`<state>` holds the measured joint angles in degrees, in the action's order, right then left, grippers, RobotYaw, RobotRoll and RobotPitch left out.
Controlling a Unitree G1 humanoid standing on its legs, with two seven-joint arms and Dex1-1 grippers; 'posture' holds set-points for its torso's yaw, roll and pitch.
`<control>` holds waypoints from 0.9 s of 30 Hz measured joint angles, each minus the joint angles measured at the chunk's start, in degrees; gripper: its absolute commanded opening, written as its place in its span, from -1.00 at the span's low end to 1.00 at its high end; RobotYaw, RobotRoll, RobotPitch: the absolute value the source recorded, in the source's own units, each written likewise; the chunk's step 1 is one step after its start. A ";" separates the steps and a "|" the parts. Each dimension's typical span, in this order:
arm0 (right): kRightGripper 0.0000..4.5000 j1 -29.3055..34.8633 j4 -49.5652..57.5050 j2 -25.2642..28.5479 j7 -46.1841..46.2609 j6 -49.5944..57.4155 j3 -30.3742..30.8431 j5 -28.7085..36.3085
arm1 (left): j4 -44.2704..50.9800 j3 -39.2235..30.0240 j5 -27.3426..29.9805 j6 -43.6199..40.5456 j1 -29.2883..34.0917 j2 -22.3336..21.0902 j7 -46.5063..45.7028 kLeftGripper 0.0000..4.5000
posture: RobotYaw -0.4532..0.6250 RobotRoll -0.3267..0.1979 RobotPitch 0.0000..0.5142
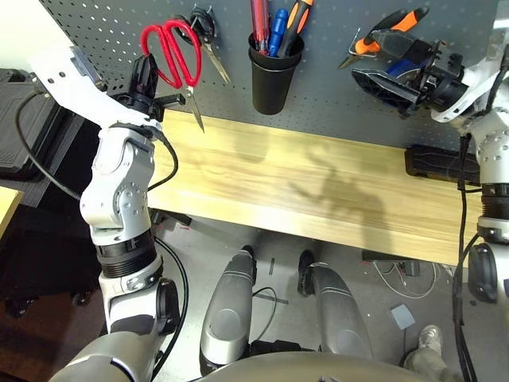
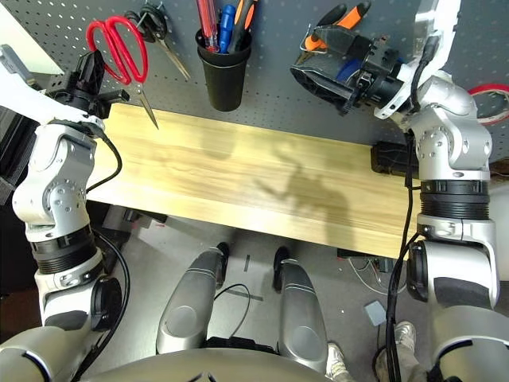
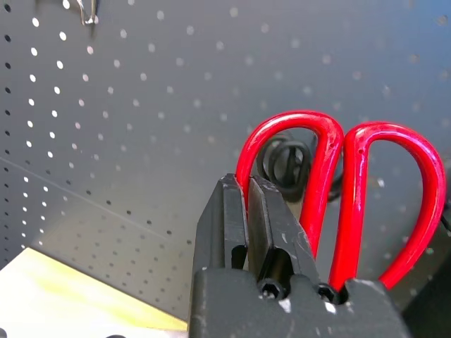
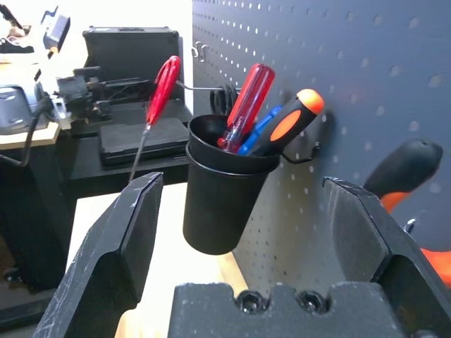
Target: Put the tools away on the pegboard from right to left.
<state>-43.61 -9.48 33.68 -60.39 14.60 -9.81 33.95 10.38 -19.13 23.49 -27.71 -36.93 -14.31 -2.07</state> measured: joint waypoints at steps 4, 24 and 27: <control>1.00 0.46 0.38 -0.25 0.47 -0.03 0.15 -0.91 | -6.82 0.09 -1.34 2.26 -3.42 -0.48 0.46 -0.98 | 0.28 0.25 0.11; 1.00 6.96 3.02 -6.01 7.22 -4.58 2.43 -6.61 | -27.14 5.30 -6.52 11.74 -3.62 -1.77 10.87 0.75 | 0.24 0.25 0.14; 1.00 9.44 3.65 -7.92 9.90 -6.12 2.70 -8.43 | -22.59 5.91 -6.11 10.24 1.09 -1.53 12.24 0.99 | 0.24 0.25 0.14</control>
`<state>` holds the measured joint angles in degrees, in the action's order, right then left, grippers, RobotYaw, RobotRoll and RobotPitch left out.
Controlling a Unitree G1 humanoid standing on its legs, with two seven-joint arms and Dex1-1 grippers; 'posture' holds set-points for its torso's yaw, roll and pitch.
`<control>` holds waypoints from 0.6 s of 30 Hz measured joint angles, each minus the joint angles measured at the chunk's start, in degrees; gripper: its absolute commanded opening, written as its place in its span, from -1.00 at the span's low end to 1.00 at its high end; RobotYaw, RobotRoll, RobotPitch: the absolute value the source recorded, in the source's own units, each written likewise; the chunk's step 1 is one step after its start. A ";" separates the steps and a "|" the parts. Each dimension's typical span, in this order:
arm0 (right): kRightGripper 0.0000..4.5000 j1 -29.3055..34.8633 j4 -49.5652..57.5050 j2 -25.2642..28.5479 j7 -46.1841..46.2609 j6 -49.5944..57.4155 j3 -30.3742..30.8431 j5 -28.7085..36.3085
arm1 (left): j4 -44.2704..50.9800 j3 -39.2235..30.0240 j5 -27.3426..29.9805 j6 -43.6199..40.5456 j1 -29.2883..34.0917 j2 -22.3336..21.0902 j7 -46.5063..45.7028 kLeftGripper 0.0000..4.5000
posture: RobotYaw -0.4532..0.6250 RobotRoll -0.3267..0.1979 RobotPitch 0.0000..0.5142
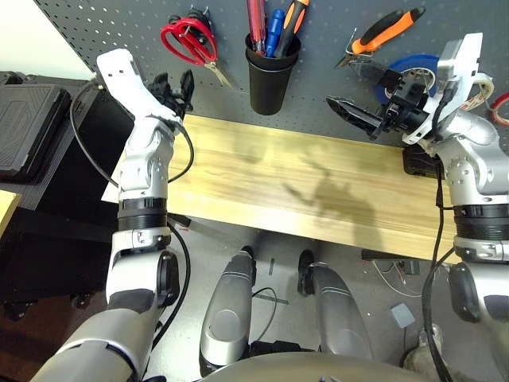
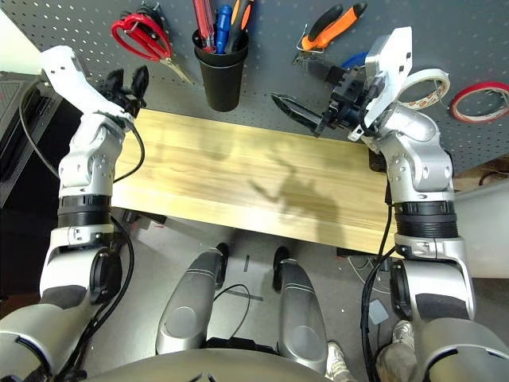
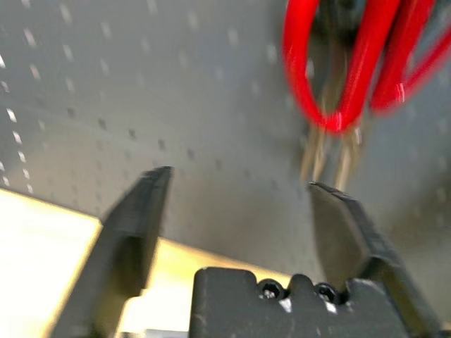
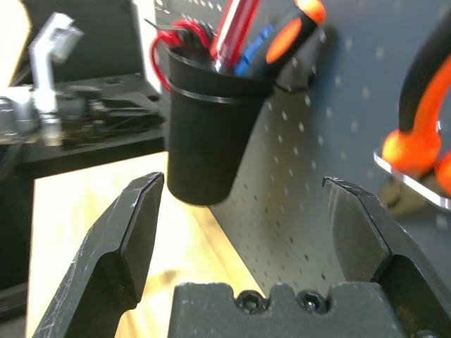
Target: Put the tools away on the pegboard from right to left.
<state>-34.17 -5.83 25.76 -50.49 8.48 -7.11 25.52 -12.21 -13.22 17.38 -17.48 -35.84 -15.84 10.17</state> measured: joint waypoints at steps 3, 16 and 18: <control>1.00 2.59 0.03 -1.88 3.36 -1.29 1.07 -2.75 | 4.74 0.29 0.56 -1.64 4.36 -0.05 0.87 0.99 | 0.24 0.25 0.14; 1.00 8.97 -11.78 -9.52 29.87 -16.78 0.68 -19.32 | 9.47 -0.76 -2.42 3.18 19.04 -1.33 0.52 0.99 | 0.22 0.25 0.06; 1.00 9.60 -13.85 -10.34 35.26 -18.51 -0.54 -21.10 | 7.77 -1.56 -3.12 5.81 19.21 -1.90 0.44 0.99 | 0.21 0.25 0.06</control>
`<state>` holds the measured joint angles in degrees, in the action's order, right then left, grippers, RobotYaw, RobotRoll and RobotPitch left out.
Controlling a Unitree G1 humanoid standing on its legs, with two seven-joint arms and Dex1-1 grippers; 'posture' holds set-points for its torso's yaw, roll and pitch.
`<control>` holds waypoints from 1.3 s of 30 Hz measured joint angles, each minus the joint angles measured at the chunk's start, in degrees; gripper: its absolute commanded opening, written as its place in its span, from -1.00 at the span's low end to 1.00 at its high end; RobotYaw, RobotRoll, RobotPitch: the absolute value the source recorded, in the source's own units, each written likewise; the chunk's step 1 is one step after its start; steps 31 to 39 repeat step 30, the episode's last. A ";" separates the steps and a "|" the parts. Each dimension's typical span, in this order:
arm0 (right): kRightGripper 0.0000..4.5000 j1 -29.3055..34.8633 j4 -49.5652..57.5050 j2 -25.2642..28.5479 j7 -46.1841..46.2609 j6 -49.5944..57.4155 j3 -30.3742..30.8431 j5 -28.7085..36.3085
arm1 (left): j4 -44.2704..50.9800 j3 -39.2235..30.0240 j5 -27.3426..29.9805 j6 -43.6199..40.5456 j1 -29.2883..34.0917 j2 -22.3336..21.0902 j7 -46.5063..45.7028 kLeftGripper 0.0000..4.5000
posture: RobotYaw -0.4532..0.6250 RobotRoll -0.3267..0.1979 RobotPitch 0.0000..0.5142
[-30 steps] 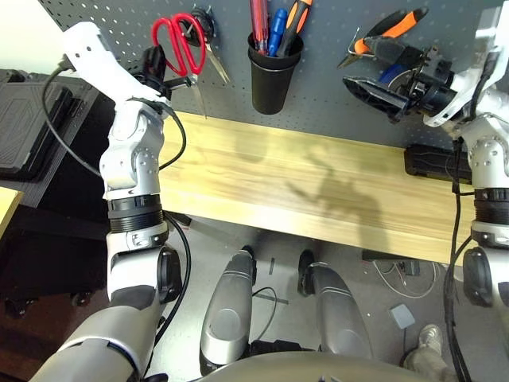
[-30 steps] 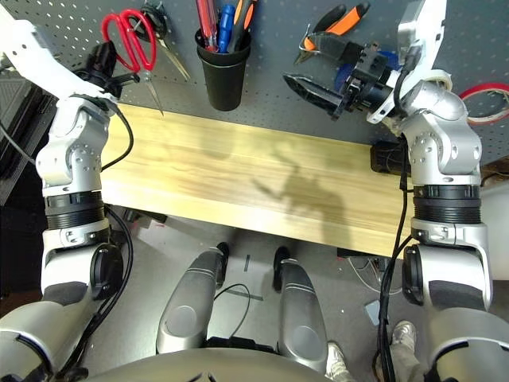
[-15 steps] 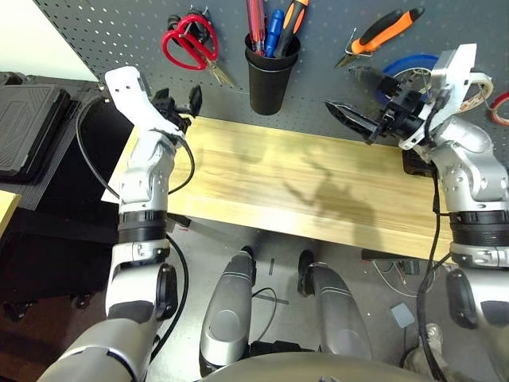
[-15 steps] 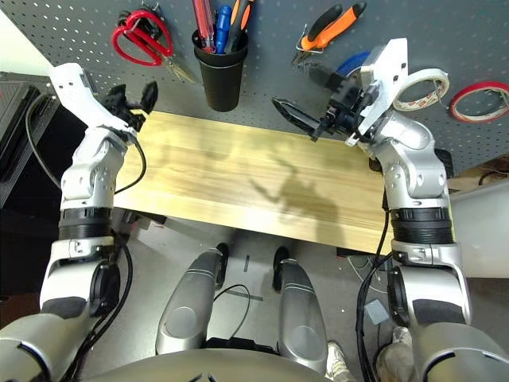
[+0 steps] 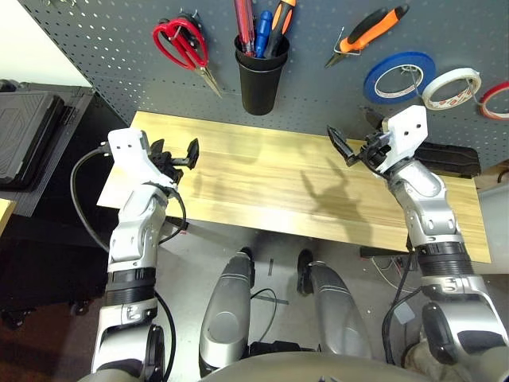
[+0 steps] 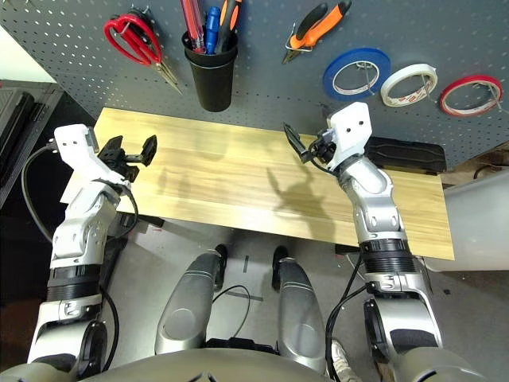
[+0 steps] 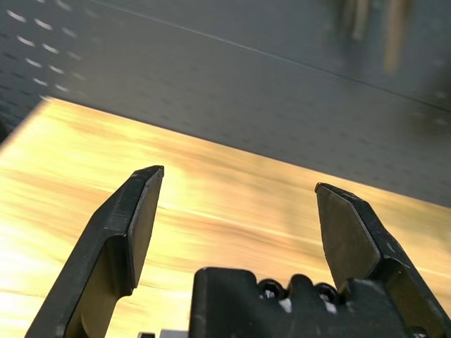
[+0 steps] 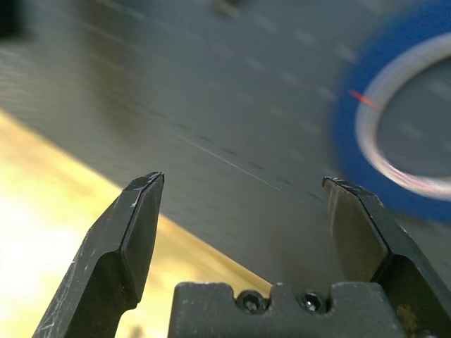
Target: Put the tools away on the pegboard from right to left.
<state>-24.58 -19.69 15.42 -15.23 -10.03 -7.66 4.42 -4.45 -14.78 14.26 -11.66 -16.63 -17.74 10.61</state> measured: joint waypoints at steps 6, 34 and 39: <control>1.00 1.70 -5.15 -1.20 12.59 -3.59 -2.77 -3.44 | -5.98 -0.68 -0.84 6.07 0.00 -1.19 1.00 0.99 | 0.20 0.25 0.04; 1.00 1.80 -13.76 4.03 20.90 -12.30 -11.12 -1.81 | -14.59 -1.03 -0.82 12.91 -3.31 -4.57 6.17 0.99 | 0.20 0.25 -0.04; 1.00 1.80 -13.76 4.03 20.90 -12.30 -11.12 -1.81 | -14.59 -1.03 -0.82 12.91 -3.31 -4.57 6.17 0.99 | 0.20 0.25 -0.04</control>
